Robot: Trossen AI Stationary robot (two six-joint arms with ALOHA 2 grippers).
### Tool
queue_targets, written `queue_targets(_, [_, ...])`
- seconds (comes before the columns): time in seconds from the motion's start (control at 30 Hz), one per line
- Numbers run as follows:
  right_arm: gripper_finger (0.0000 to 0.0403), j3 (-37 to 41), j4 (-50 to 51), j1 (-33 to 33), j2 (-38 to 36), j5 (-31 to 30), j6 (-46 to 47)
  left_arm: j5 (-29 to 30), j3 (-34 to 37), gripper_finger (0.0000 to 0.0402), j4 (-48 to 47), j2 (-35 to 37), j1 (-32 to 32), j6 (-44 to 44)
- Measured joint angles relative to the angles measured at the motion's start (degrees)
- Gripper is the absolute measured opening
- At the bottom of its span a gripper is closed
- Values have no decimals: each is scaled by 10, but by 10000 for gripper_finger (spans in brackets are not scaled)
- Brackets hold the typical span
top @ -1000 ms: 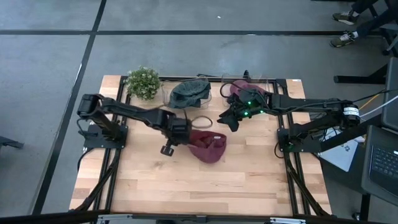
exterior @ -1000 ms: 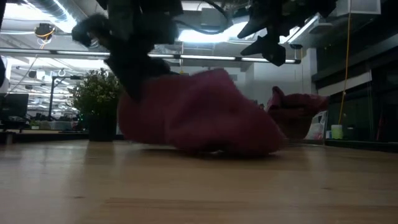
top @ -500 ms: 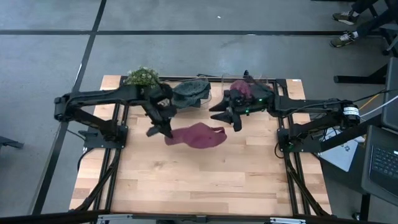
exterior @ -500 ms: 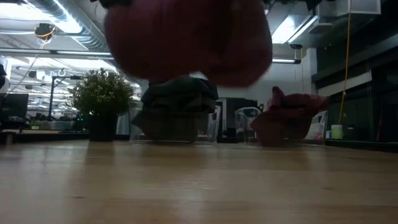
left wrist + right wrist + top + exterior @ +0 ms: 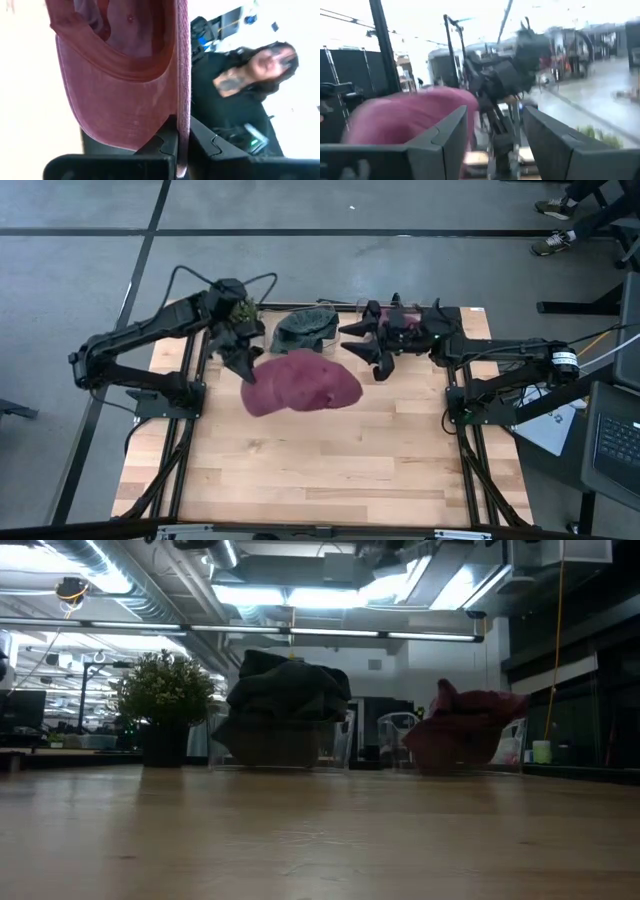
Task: Pick & Place hat
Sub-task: Put the red cap on the red cap in the right transparent bin
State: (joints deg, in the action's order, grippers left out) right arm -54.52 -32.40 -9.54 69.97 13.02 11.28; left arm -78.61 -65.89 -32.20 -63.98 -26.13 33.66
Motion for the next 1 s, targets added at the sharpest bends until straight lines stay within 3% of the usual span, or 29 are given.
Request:
queue_targets(0.23, [193,0,-133,0,0,28,-34,-12,0,10,-70,10,-88,-2])
queue_targets(0.4, [193,0,-122,0,-1,44,-64,15,0,15,-33,7,-129,1])
queue_targets(0.67, [193,0,-13,0,0,-120,-146,74,0,13,16,7,-161,40])
queue_targets(0.83, [193,0,26,0,0,-148,-163,102,0,15,21,7,-162,38])
queue_targets(1.0, [193,0,68,0,0,-220,-163,117,0,16,25,7,-162,46])
